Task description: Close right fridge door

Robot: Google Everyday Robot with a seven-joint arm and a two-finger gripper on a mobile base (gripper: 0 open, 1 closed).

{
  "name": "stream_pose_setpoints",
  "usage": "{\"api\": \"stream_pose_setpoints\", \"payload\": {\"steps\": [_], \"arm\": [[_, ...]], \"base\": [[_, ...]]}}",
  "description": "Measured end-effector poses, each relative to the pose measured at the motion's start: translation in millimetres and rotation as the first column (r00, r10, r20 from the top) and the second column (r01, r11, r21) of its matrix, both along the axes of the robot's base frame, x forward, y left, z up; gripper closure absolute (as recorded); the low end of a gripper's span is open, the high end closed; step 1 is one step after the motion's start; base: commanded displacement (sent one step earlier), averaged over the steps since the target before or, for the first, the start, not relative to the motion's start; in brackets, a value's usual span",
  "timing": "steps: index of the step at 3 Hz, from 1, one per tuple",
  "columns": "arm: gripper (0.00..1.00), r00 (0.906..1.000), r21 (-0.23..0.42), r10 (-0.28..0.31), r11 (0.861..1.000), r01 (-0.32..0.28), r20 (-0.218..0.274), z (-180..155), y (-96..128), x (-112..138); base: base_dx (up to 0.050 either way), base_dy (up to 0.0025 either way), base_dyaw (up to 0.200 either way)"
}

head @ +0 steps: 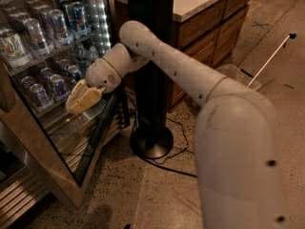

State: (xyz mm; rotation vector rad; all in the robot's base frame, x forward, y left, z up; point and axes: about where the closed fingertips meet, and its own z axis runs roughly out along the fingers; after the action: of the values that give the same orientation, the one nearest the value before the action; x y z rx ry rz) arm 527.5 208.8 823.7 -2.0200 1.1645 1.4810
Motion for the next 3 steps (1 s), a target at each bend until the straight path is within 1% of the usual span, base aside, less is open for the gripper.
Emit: {"api": "stream_pose_setpoints", "payload": {"steps": [1,2,3], "arm": [[1.0,0.9937,-0.018,-0.064,0.998,0.066,0.092,17.6,-12.4,-13.4],[1.0,0.9704,-0.109,-0.183,0.974,0.201,0.158,28.2,-28.5,-24.2],[1.0,0.9226,-0.201,-0.279,0.92,0.336,0.267,28.5,-36.6,-32.7]], "base": [[0.0,0.0,0.0],[0.0,0.0,0.0],[0.0,0.0,0.0]]}}
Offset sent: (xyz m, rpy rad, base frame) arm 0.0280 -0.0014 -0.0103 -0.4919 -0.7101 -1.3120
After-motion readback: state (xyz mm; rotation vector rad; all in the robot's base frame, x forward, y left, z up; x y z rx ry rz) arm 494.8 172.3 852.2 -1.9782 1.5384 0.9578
